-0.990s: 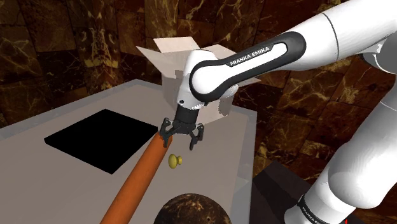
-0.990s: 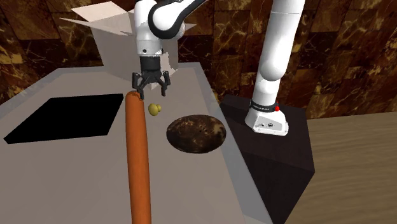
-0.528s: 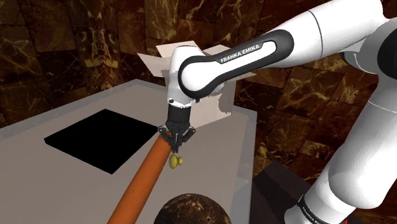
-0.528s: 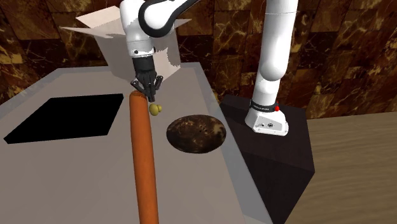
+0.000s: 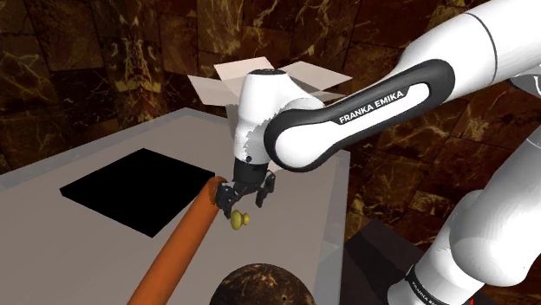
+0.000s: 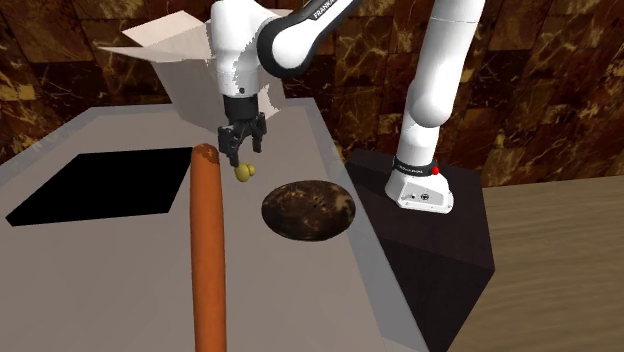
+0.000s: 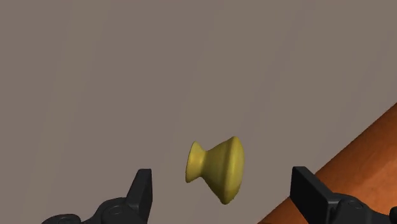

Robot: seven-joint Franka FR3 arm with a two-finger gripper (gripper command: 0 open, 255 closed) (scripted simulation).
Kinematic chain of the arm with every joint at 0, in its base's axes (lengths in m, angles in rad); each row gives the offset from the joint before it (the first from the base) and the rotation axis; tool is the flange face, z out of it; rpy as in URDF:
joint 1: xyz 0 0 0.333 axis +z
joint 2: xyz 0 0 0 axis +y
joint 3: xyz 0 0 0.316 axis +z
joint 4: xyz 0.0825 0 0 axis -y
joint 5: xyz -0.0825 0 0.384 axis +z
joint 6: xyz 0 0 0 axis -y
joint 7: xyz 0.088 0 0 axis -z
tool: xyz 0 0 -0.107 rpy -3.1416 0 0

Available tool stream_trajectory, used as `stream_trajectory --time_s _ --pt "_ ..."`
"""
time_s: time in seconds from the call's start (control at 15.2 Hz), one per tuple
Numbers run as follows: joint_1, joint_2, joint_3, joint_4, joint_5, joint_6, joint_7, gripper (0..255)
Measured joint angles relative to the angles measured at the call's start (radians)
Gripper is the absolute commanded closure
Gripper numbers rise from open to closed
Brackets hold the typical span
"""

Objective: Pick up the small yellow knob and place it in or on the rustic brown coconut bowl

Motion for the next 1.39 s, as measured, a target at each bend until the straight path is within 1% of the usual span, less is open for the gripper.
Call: stream_trajectory --time_s 0.2,0.4,0.79,0.86,1.39 --pt "0.003 0.019 0.006 -0.032 -0.026 0.058 -0.005 0" --pt "0.003 0.046 0.010 -0.042 -0.048 0.094 0.009 0" --pt "0.004 0.052 0.011 -0.048 -0.052 0.105 0.012 0" --pt "0.004 0.052 0.011 -0.048 -0.052 0.105 0.012 255" --pt "0.004 0.051 0.011 -0.048 -0.052 0.105 0.012 255"
